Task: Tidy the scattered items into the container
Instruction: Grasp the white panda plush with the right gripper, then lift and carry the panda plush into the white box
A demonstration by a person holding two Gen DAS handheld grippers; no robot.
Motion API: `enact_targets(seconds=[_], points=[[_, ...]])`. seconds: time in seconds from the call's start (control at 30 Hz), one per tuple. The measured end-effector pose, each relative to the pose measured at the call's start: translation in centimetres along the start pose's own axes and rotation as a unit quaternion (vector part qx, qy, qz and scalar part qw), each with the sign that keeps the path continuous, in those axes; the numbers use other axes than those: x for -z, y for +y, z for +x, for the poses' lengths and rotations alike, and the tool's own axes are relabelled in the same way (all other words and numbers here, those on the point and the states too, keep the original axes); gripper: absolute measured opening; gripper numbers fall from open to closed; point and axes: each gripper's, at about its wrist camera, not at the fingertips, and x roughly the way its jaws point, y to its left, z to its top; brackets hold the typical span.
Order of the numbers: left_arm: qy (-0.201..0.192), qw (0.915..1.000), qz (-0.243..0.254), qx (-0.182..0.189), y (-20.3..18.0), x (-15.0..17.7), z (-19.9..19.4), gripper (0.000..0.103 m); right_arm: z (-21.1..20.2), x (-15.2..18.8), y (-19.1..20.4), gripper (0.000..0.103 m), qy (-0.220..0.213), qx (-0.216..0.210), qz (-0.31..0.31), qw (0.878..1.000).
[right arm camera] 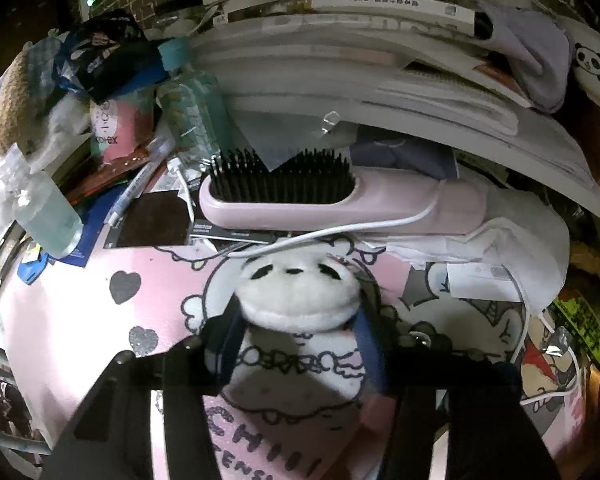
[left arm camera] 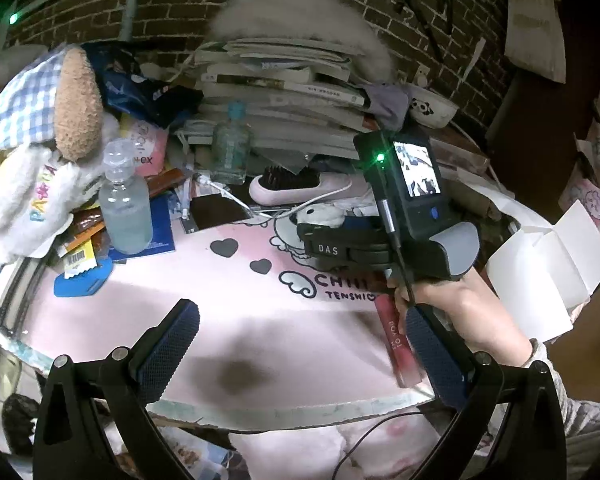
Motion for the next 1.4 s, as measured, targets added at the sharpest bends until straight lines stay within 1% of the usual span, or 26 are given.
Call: enact_targets(seconds=[0.07, 0.17, 0.4, 0.67, 0.87, 0.97, 1.07, 1.13, 1.3, 1.4], points=[[0.0, 1.0, -0.001, 0.001, 0.0, 0.0, 0.0, 0.103, -0.1, 0.1, 0.0, 0.046, -0.003, -0.001, 0.001, 1.0], [0.001, 1.0, -0.002, -0.001, 0.0, 0.0, 0.1, 0.103, -0.7, 0.2, -0.1, 0.045, -0.01, -0.009, 0.006, 1.0], [0.002, 1.0, -0.002, -0.004, 0.1, 0.1, 0.1, 0.103, -3.4, 1.4, 0.4, 0.045, -0.037, -0.016, 0.011, 0.999], [0.008, 0.9999, -0.003, -0.008, 0.2, 0.3, 0.6, 0.103, -9.7, 3.0, 1.0, 0.045, -0.088, -0.037, 0.022, 0.995], [0.0, 1.0, 0.003, 0.0, -0.2, 0.3, 0.4, 0.103, -16.5, 5.3, 0.1, 0.045, -0.128, -0.057, 0.02, 0.99], [0.001, 0.9999, 0.005, 0.01, -0.7, 0.3, 0.5, 0.103, -19.5, 6.3, -0.9, 0.045, -0.143, -0.058, 0.016, 0.988], [0.006, 0.9996, 0.008, 0.026, -1.4, 0.2, 1.0, 0.103, -21.7, 7.3, -3.2, 0.045, -0.133, -0.082, 0.025, 0.987], [0.008, 0.9992, 0.016, 0.036, -2.1, 0.2, 1.4, 0.103, -23.3, 8.1, -4.9, 0.045, -0.131, -0.086, 0.032, 0.987], [0.021, 0.9977, 0.049, 0.042, -4.6, 0.3, 2.9, 0.103, -27.3, 9.5, -9.8, 0.045, -0.121, -0.062, 0.048, 0.99], [0.029, 0.9966, 0.061, 0.047, -5.8, 0.3, 3.5, 0.103, -29.1, 10.0, -13.3, 0.045, -0.101, -0.024, 0.059, 0.993]])
